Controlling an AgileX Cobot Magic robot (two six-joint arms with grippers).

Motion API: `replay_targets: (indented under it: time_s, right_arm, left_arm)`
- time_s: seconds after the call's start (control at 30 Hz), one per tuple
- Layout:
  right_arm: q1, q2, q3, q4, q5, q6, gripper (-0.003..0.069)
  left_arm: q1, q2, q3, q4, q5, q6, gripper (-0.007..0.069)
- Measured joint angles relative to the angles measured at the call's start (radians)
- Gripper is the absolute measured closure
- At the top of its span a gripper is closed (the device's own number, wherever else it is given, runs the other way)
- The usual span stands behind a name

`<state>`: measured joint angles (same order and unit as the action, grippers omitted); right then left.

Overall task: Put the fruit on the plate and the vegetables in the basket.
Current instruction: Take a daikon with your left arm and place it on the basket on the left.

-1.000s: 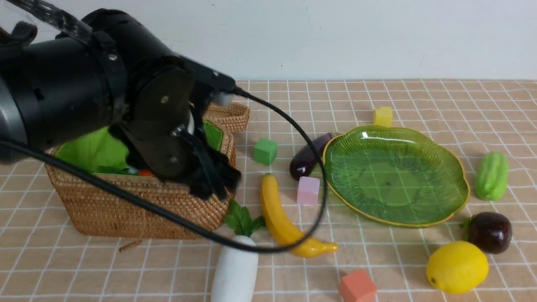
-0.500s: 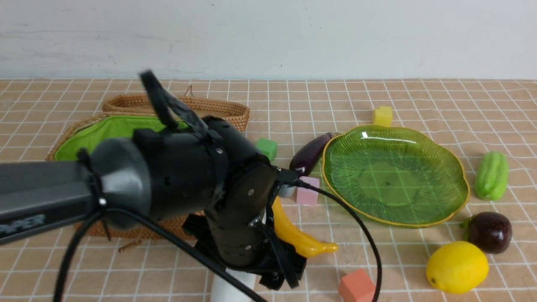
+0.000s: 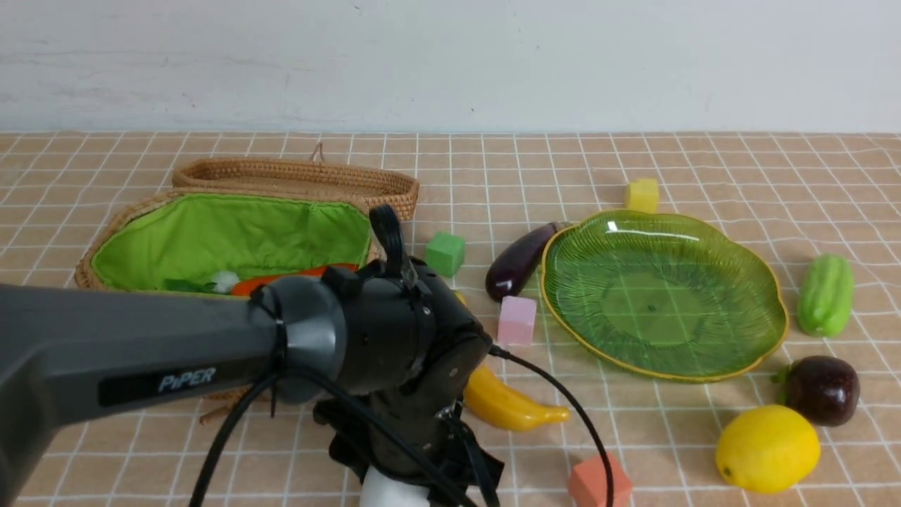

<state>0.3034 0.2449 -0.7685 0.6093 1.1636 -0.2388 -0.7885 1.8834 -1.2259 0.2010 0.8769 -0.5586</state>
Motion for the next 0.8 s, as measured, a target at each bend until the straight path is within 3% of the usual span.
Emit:
replay_targets:
  time_s: [0.1,0.2,0.3,0.33,0.47,0.57,0.7,0.8]
  right_arm:
    - [0.000,0.000,0.000,0.000,-0.001,0.000,0.0495]
    - [0.000,0.000,0.000,-0.002,-0.025,0.000,0.0494]
    - [0.000,0.000,0.000,-0.002,-0.066,0.000,0.0491]
    - [0.000,0.000,0.000,-0.002,-0.072,0.000,0.0491]
    - [0.000,0.000,0.000,-0.002,-0.108,0.000,0.0489]
    - [0.000,0.000,0.000,-0.002,-0.109,0.000,0.0489]
    - [0.000,0.000,0.003,-0.002,-0.110,0.000,0.0486]
    - [0.000,0.000,0.004,-0.002,-0.110,0.000,0.0484]
  left_arm:
    - [-0.015,-0.074,0.000,-0.012,0.060,0.037,0.0102]
    - [-0.037,-0.266,-0.012,0.037,0.122,0.183,0.0102]
    - [0.002,-0.417,-0.031,0.168,0.075,0.408,0.0102]
    - [0.002,-0.425,-0.030,0.168,0.075,0.423,0.0102]
    - [0.211,-0.474,-0.032,0.279,-0.079,0.789,0.0102]
    - [0.334,-0.421,-0.032,0.285,-0.161,0.965,0.0102]
    - [0.423,-0.332,-0.030,0.300,-0.223,1.053,0.0099]
    - [0.442,-0.305,-0.029,0.334,-0.238,1.042,0.0035]
